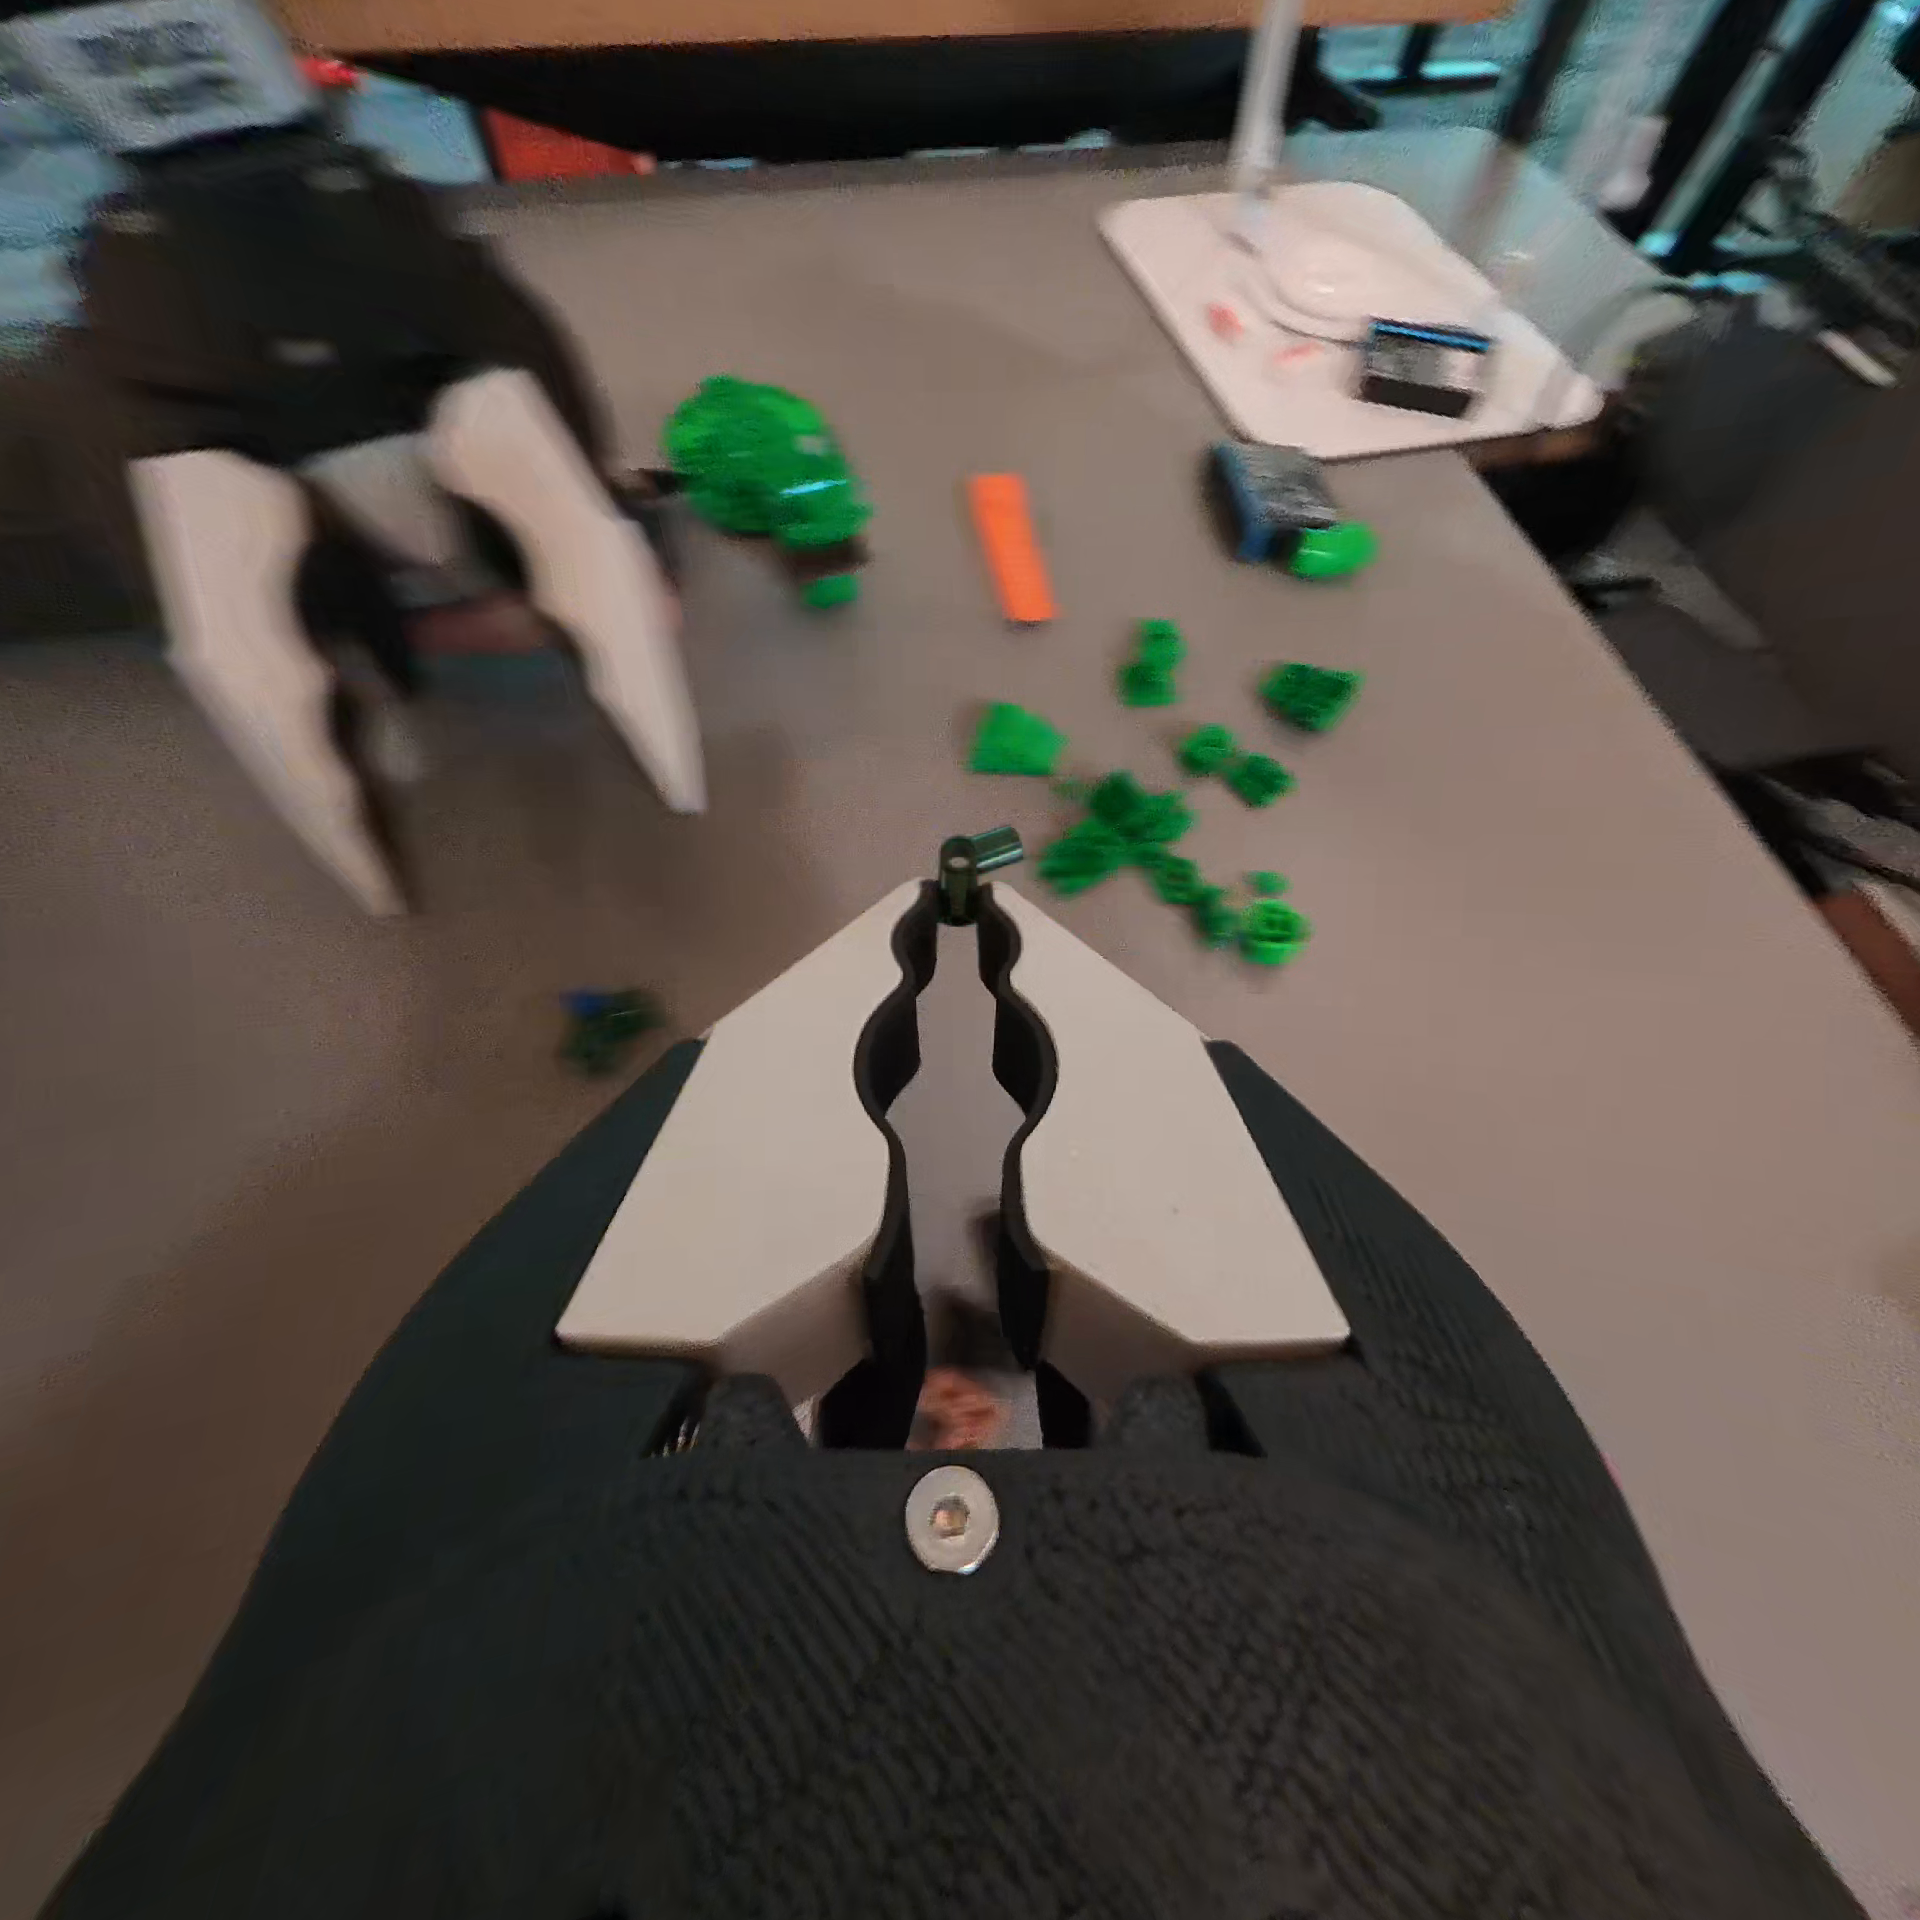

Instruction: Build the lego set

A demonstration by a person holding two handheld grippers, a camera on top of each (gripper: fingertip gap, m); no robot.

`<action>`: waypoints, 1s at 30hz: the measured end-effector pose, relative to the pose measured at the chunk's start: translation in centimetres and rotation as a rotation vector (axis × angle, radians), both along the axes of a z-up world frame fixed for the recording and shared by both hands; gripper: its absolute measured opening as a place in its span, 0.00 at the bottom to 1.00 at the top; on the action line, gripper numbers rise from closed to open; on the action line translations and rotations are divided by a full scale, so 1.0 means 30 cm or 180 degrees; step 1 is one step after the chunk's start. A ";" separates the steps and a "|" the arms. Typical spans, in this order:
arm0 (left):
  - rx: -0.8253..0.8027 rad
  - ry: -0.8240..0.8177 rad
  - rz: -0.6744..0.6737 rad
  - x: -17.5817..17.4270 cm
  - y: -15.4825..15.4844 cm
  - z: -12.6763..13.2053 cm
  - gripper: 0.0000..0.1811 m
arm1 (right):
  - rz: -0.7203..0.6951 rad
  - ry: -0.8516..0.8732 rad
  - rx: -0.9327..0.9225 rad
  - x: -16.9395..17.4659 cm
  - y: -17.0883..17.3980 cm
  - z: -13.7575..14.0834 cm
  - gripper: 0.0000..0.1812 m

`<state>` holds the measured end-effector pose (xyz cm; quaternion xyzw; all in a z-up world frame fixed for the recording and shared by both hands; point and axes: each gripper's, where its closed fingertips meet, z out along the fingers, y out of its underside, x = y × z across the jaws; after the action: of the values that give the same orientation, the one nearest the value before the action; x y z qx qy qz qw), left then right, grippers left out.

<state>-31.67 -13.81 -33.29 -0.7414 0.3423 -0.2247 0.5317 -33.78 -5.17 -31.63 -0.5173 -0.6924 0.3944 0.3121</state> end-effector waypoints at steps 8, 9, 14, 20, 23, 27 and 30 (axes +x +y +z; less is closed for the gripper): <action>0.0066 0.0402 -0.0122 0.038 -0.030 -0.044 0.33 | 0.0401 -0.0336 0.0325 0.149 -0.290 -0.107 0.03; 0.0091 0.0450 -0.0114 0.040 -0.030 -0.049 0.33 | 0.0422 -0.0360 0.0365 0.149 -0.294 -0.113 0.03; 0.0414 0.0613 -0.0265 0.060 -0.054 -0.022 0.24 | 0.0592 -0.0339 0.0477 0.132 -0.324 -0.115 0.03; 0.0580 0.0382 -0.0594 -0.010 -0.065 -0.004 0.22 | 0.0702 -0.0313 0.0494 0.113 -0.327 -0.123 0.03; 0.0676 0.0235 -0.0449 -0.041 -0.016 0.023 0.26 | 0.0475 -0.0280 0.0386 0.095 -0.307 -0.122 0.03; 0.0445 0.0161 -0.0295 -0.019 0.010 0.013 0.28 | 0.0244 -0.0328 0.0194 0.098 -0.298 -0.119 0.03; 0.0118 0.0435 -0.0285 0.022 0.013 -0.059 0.25 | 0.0147 -0.0428 0.0172 0.103 -0.294 -0.126 0.03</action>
<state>-31.00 -13.41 -35.05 -0.7289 0.4147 -0.1907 0.5102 -30.69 -14.00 -35.42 -0.5179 -0.7340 0.3470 0.2696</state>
